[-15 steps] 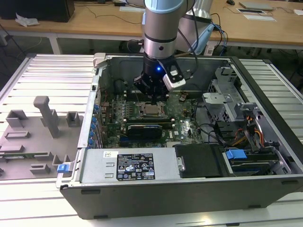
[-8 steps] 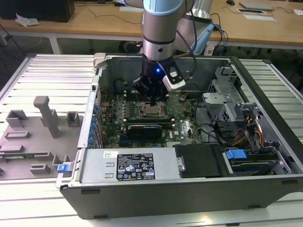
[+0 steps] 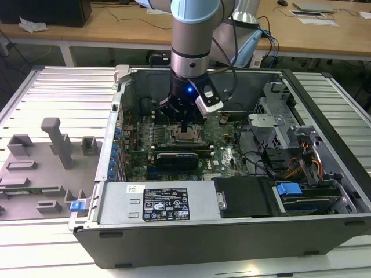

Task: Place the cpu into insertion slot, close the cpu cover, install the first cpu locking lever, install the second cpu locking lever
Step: 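Close the cpu cover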

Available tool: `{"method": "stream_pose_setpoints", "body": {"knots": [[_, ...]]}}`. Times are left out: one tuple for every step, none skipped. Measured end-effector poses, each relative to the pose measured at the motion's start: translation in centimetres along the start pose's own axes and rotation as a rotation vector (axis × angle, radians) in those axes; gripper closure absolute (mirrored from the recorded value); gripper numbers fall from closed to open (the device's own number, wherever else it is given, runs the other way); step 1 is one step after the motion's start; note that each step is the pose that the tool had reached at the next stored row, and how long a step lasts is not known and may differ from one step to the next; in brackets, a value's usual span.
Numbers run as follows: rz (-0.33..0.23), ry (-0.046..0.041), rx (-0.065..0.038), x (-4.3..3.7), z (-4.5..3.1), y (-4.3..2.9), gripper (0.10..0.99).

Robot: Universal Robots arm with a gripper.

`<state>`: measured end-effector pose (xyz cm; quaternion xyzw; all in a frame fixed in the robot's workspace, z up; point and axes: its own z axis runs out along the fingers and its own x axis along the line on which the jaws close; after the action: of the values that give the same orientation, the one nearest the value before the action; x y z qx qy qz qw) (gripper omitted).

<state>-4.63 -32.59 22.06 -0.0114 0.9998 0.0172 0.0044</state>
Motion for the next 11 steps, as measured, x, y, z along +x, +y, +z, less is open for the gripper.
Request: {"method": "stream_pose_setpoints", "body": {"knots": [[0.000, 0.0000, 0.000, 0.15, 0.06, 0.00, 0.980], [0.000, 0.0000, 0.000, 0.42, 0.18, 0.01, 0.980], [0.000, 0.0000, 0.000, 0.83, 0.41, 0.01, 0.980], [-0.001, 0.0000, 0.000, 1.14, 0.58, 0.01, 0.980], [-0.002, 0.0001, 0.000, 1.28, 0.67, 0.01, 0.980], [-0.004, 0.0001, 0.000, 1.38, 0.75, 0.01, 0.980], [-0.007, 0.0003, 0.000, 1.49, 0.81, 0.01, 0.980], [-0.008, 0.0004, 0.000, 1.58, 0.85, 0.00, 0.980], [-0.010, 0.0004, 0.000, 1.70, 0.93, 0.01, 0.980], [-0.012, 0.0003, 0.000, 1.74, 0.99, 0.01, 0.980], [-0.017, 0.0006, 0.000, 1.75, 1.08, 0.00, 0.980]]}}
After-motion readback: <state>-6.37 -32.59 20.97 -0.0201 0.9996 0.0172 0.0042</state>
